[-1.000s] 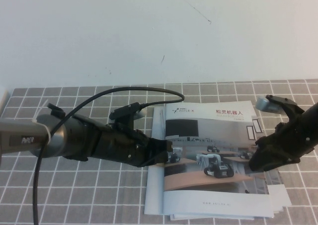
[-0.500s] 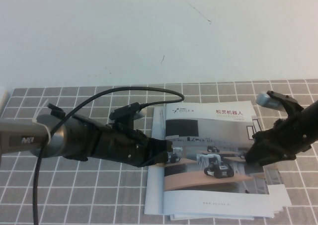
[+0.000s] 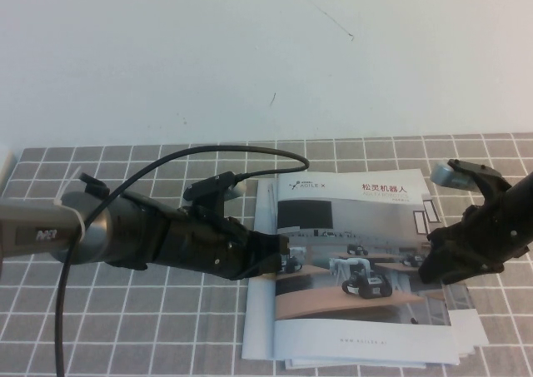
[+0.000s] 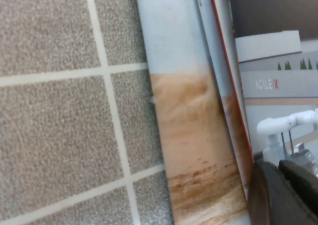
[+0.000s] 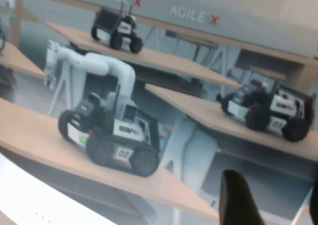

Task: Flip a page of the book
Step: Open the closed book

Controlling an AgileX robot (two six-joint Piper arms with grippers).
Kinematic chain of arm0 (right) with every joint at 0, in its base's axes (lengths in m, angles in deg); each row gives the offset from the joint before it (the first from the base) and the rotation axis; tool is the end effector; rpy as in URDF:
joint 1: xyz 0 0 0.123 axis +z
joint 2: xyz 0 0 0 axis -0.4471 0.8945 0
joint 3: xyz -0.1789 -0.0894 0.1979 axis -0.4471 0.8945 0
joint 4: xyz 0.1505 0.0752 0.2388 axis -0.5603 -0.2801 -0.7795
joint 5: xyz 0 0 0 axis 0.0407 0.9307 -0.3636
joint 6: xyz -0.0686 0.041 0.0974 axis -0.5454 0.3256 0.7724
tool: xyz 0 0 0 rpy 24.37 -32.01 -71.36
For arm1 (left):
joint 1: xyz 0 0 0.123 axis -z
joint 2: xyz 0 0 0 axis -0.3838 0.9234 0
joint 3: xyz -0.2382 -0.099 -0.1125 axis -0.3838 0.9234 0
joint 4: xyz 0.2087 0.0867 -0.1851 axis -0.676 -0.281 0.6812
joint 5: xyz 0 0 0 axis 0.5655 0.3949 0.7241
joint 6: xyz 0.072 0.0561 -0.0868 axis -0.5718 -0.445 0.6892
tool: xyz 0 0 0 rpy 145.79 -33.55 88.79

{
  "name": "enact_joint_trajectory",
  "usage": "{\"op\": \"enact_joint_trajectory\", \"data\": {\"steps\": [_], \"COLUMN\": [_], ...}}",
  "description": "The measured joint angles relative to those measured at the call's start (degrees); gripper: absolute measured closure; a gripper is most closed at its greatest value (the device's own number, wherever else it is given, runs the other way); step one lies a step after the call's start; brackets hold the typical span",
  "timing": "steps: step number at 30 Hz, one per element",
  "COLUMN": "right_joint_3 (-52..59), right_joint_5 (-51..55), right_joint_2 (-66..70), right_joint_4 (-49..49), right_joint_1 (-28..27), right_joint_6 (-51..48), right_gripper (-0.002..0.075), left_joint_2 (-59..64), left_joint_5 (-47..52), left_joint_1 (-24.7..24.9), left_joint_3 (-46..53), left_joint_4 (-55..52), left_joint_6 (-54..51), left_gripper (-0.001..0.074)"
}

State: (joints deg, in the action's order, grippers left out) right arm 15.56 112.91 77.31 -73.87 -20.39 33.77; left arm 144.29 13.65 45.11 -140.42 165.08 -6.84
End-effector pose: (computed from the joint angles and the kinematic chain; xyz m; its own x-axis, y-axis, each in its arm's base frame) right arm 0.3895 0.0984 0.0703 -0.9590 -0.1921 -0.2081 -0.2650 0.8679 0.4201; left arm 0.3776 -0.2137 0.0776 -0.9044 -0.0930 -0.4164 0.1895 0.7868 -0.5874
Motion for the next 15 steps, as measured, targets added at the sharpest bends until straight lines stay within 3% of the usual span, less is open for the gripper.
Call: {"op": "enact_joint_trajectory", "data": {"steps": [7, 15], "right_joint_3": [-0.18, -0.70], "right_joint_5": [0.00, 1.25], "right_joint_2": [0.69, 2.24], "right_joint_4": [0.66, -7.10], "right_joint_1": [0.00, -0.82], "right_joint_6": [0.28, -4.95], "right_gripper": [0.0410, 0.0410], "left_joint_2": [0.00, 0.00], "left_joint_5": [0.00, -0.79], "left_joint_1": [0.00, 0.00], "left_joint_3": [0.00, 0.00], "left_joint_4": [0.00, -0.21], "left_joint_6": [0.00, 0.00], "left_gripper": [0.0738, 0.0738]}}
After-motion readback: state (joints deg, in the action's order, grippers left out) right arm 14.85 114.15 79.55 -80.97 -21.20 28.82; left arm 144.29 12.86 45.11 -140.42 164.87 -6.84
